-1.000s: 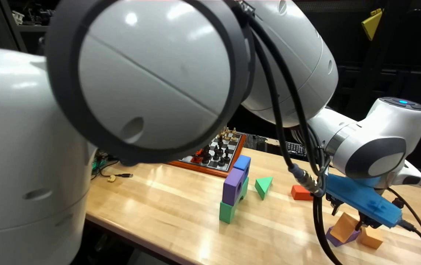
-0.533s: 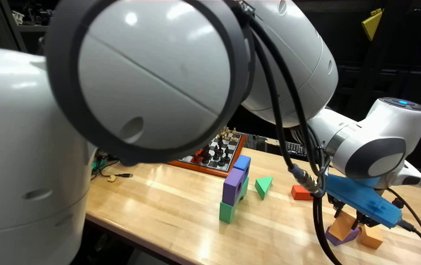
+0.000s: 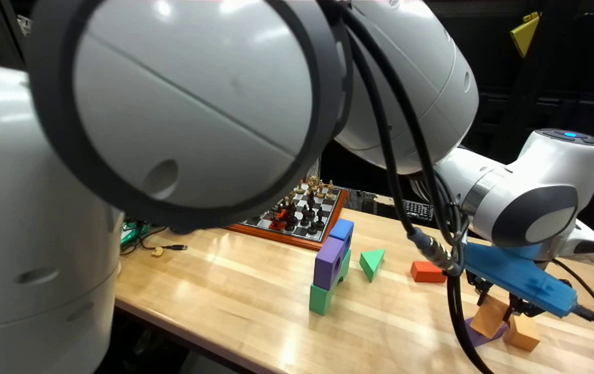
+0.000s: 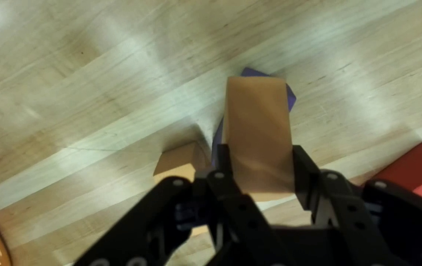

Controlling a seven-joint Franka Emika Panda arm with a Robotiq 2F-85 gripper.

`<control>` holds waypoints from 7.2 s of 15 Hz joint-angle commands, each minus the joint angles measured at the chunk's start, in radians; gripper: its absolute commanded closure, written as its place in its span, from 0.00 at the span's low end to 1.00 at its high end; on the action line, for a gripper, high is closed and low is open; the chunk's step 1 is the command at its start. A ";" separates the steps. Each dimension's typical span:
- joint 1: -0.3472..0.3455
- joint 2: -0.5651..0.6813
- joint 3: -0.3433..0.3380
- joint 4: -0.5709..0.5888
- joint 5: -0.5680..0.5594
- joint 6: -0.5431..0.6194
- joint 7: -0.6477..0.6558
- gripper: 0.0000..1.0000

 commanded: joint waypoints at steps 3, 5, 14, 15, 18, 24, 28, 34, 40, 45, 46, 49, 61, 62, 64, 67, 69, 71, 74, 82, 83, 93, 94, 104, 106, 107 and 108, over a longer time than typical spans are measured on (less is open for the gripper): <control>0.001 -0.135 0.009 -0.090 -0.031 0.000 -0.061 0.83; 0.001 -0.170 0.007 -0.107 -0.032 0.000 -0.109 0.83; 0.022 -0.317 -0.008 -0.200 -0.077 0.003 -0.280 0.83; 0.028 -0.334 -0.009 -0.217 -0.078 0.005 -0.278 0.83; 0.058 -0.392 -0.003 -0.290 -0.073 0.022 -0.259 0.83; 0.146 -0.502 0.022 -0.429 -0.073 0.049 -0.123 0.83; 0.182 -0.563 0.054 -0.505 -0.118 0.106 -0.015 0.83; 0.202 -0.668 0.088 -0.589 -0.174 0.117 0.056 0.83; 0.198 -0.789 0.122 -0.666 -0.258 0.130 0.113 0.83; 0.205 -0.862 0.135 -0.697 -0.273 0.114 0.107 0.83; 0.209 -0.876 0.136 -0.700 -0.271 0.107 0.102 0.83; 0.220 -0.907 0.138 -0.710 -0.267 0.093 0.092 0.83; 0.284 -0.957 0.170 -0.711 -0.261 -0.009 0.089 0.83; 0.291 -0.957 0.176 -0.708 -0.261 -0.016 0.092 0.83; 0.303 -0.959 0.186 -0.705 -0.264 -0.028 0.095 0.83; 0.320 -0.951 0.193 -0.697 -0.260 -0.038 0.092 0.83; 0.328 -0.936 0.194 -0.689 -0.259 -0.041 0.092 0.83; 0.332 -0.922 0.193 -0.682 -0.258 -0.039 0.095 0.83; 0.335 -0.901 0.186 -0.666 -0.253 -0.044 0.091 0.83; 0.338 -0.813 0.180 -0.598 -0.246 -0.061 0.087 0.83; 0.338 -0.801 0.180 -0.586 -0.245 -0.067 0.086 0.83; 0.338 -0.681 0.179 -0.501 -0.239 -0.097 0.086 0.83; 0.337 -0.674 0.179 -0.496 -0.239 -0.098 0.085 0.83; 0.338 -0.639 0.179 -0.464 -0.229 -0.116 0.083 0.83; 0.339 -0.635 0.180 -0.463 -0.229 -0.118 0.084 0.83; 0.339 -0.633 0.180 -0.464 -0.229 -0.118 0.083 0.83; 0.339 -0.632 0.180 -0.465 -0.229 -0.118 0.083 0.83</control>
